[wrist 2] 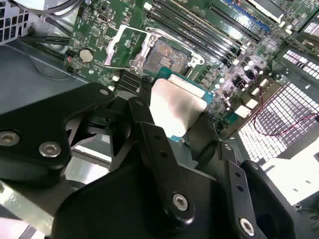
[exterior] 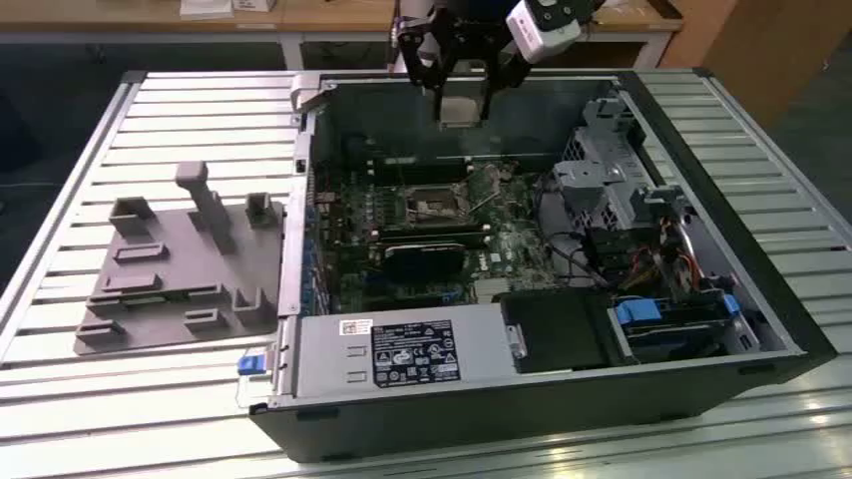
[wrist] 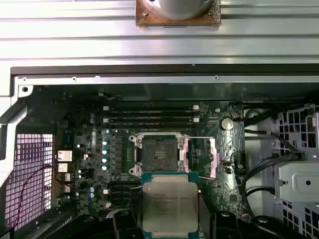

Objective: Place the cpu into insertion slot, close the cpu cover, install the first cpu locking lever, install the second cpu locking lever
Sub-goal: 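Place the cpu into insertion slot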

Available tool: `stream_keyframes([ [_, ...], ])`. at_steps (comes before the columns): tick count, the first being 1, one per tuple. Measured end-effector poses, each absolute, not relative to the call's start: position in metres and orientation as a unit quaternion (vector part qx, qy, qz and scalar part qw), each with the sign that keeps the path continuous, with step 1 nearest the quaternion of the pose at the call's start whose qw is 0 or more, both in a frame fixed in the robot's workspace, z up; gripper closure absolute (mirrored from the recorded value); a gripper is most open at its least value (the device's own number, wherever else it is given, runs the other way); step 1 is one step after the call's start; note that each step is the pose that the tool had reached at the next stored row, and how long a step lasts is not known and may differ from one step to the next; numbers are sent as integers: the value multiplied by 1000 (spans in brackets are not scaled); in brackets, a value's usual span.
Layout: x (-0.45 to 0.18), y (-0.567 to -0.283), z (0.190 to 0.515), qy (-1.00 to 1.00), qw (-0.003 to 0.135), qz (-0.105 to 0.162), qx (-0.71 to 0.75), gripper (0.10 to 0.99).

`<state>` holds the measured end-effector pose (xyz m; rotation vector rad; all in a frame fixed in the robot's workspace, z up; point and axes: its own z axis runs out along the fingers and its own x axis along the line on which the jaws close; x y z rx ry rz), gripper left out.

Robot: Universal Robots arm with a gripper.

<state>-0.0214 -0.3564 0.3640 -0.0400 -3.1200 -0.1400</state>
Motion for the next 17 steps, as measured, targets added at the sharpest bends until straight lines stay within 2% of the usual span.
stream_keyframes([
  [17, -22, -356, 358, -999, 9, -45, -13, 549],
])
